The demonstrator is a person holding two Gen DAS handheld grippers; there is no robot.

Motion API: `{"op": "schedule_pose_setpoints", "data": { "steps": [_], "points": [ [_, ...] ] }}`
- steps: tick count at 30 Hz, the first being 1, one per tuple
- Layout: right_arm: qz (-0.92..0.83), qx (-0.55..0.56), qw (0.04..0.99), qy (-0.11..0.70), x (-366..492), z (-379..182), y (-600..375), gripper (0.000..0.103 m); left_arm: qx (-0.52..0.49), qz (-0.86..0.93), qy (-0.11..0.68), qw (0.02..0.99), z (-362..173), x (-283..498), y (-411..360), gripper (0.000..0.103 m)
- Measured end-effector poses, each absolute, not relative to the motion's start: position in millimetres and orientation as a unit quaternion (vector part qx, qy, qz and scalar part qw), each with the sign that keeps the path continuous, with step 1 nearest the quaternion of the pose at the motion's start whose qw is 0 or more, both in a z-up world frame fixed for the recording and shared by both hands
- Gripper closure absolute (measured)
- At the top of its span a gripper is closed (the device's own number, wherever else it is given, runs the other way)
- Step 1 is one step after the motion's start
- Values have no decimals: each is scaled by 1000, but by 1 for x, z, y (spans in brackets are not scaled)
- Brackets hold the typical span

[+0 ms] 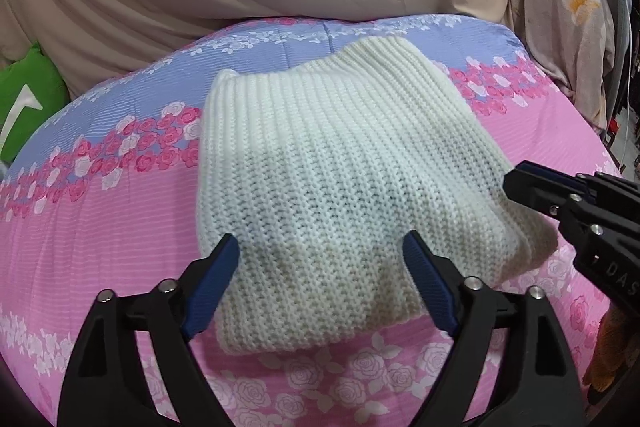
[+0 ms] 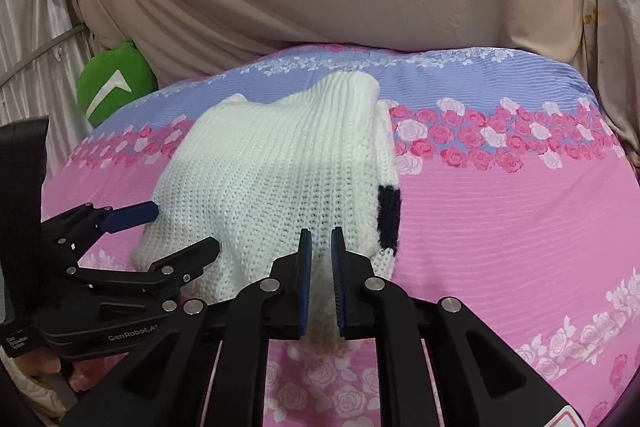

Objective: Fold small clothes

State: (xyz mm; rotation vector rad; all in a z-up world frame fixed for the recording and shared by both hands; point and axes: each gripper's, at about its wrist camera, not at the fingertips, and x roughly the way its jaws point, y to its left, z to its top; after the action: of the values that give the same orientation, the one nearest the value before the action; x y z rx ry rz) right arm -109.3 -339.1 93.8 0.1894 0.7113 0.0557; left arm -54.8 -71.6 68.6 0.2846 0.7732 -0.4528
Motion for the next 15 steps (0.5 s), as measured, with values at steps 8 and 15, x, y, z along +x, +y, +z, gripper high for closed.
{"op": "schedule_pose_setpoints", "data": {
  "steps": [8, 15],
  "points": [
    [21, 133, 927, 350, -98, 89, -362, 50, 63, -200, 380, 901, 94, -30, -35, 6],
    [63, 157, 913, 371, -68, 76, -362, 89, 37, -186, 425, 885, 71, -11, -25, 6]
  ]
}}
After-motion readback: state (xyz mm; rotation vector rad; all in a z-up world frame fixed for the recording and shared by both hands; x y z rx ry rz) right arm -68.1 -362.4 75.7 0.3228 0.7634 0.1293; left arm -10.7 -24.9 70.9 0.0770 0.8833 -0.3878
